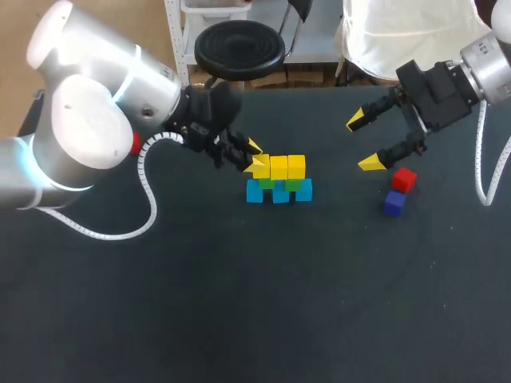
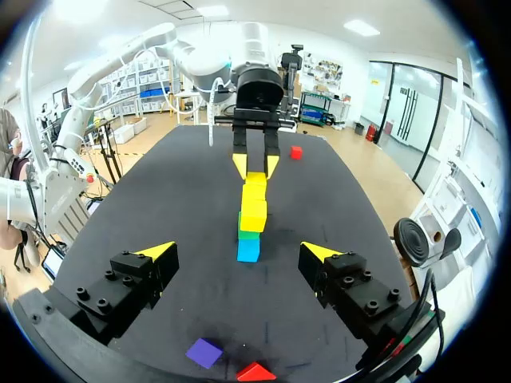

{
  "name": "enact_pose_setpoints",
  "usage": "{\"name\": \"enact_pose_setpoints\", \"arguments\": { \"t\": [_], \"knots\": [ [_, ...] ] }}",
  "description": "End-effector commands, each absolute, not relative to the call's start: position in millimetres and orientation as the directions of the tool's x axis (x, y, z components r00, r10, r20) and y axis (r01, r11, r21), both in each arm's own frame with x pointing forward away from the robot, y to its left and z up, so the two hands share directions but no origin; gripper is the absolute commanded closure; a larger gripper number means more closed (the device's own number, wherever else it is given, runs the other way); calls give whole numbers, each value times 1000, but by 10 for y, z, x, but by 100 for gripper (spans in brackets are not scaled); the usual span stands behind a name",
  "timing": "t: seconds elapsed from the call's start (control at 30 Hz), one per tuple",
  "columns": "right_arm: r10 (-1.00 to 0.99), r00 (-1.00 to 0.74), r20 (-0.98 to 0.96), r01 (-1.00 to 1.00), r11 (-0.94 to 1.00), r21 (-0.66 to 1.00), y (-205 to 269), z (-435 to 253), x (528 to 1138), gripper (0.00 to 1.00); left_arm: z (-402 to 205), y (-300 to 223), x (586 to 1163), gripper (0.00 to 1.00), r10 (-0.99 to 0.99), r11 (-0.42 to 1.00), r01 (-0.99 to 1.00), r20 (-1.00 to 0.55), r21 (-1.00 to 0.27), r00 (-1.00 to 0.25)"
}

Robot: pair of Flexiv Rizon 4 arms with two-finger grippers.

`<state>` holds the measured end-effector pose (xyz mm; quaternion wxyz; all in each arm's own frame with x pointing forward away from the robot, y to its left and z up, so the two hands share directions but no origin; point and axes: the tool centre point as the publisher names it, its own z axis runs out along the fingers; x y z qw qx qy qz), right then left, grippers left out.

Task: Place the blue cubes, place green cubes on the blue cubes, place the yellow cubes on the green cubes, then place the red cubes on the yellow cubes, and place purple cube on the red cubes.

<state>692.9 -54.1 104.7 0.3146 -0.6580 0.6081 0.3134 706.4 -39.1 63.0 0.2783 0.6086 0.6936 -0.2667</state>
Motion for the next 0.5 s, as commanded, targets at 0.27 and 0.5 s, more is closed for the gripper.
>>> {"name": "enact_pose_setpoints", "arguments": {
  "t": [0.27, 0.5],
  "knots": [
    [-602, 65, -796, -997, -63, -33, -540, 1043, 6932, 0, 609, -417, 7107, 67, 705, 123, 992, -700, -37, -113],
    [-602, 65, -796, -997, -63, -33, -540, 1043, 6932, 0, 613, -412, 7115, 0, 708, 140, 989, -694, -46, -132]
  ]
}}
